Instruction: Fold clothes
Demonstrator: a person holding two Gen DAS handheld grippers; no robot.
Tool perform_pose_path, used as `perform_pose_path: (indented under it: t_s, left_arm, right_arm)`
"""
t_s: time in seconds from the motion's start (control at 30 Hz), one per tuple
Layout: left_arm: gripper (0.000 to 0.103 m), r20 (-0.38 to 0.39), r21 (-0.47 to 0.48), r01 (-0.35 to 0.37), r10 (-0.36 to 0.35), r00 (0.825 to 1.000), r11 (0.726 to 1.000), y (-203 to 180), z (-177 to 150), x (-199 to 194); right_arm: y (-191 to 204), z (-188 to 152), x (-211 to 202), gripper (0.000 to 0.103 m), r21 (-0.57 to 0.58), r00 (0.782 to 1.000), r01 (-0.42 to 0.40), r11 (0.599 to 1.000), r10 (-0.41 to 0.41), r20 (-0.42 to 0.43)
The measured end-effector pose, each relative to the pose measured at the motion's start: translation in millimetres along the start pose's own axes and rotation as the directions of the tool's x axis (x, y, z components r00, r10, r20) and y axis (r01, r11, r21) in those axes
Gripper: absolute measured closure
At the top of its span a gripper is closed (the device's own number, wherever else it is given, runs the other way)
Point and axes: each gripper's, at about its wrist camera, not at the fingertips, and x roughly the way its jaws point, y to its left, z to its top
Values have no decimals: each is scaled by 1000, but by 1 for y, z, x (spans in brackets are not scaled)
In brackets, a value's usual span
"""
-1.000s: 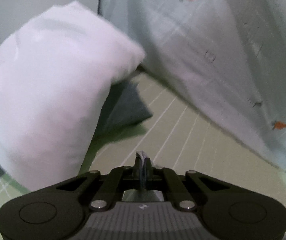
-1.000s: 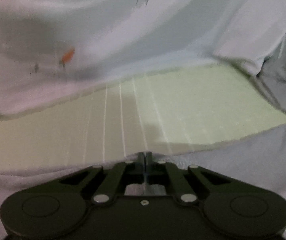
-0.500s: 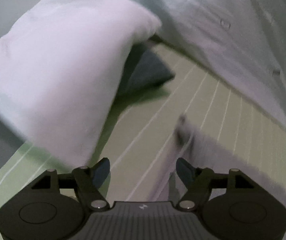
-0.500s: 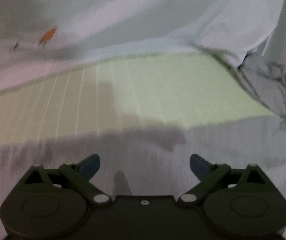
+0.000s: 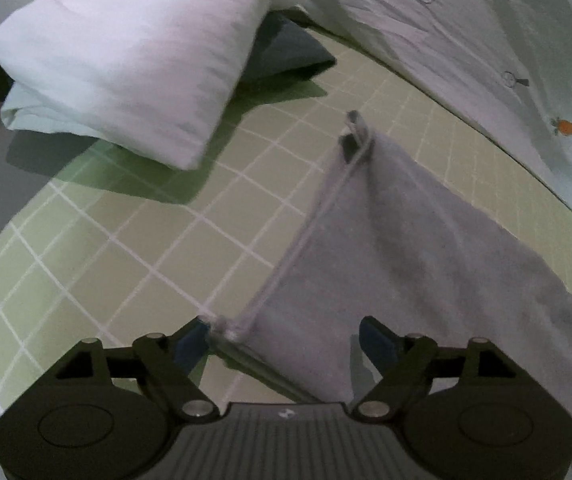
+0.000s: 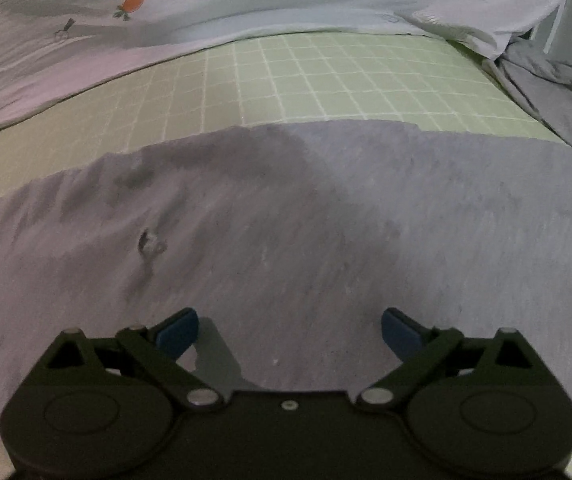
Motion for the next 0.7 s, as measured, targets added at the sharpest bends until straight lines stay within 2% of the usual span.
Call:
perform_pose_path:
  t_s: [0.03, 0.07, 0.13, 0.17, 0.23, 0.33, 0.7]
  left_arm:
    - [40, 3, 11, -24, 24, 1000, 1000, -2, -2, 0]
    - [44, 6, 21, -48, 48, 999, 999, -3, -4, -1]
    - [59, 16, 37, -88, 87, 996, 995, -5, -7, -2]
    - [64, 22, 45, -87, 86, 996, 995, -3, -7, -3]
    - [85, 35, 64, -77, 75, 997, 995, 1, -7, -4]
    - [93, 41, 52, -66, 64, 997, 996, 8, -6, -6]
    - [94, 51, -92, -110, 115, 992, 990, 46, 0, -17]
  right_arm:
    - [1, -2, -1, 3, -8, 1000, 2, 1000, -2, -6]
    - [3, -4, -2, 3, -15, 1000, 4, 1000, -4, -11]
    - [6, -9, -3, 2, -34, 1000, 19, 999, -19, -24]
    - [6, -11, -5, 2, -35, 999, 19, 999, -20, -25]
    - [4, -15, -8, 2, -35, 999, 21, 999, -22, -27]
    - [2, -20, -13, 2, -32, 999, 34, 999, -35, -24]
    - [-23, -39, -39, 2, 32, 997, 75, 997, -75, 17]
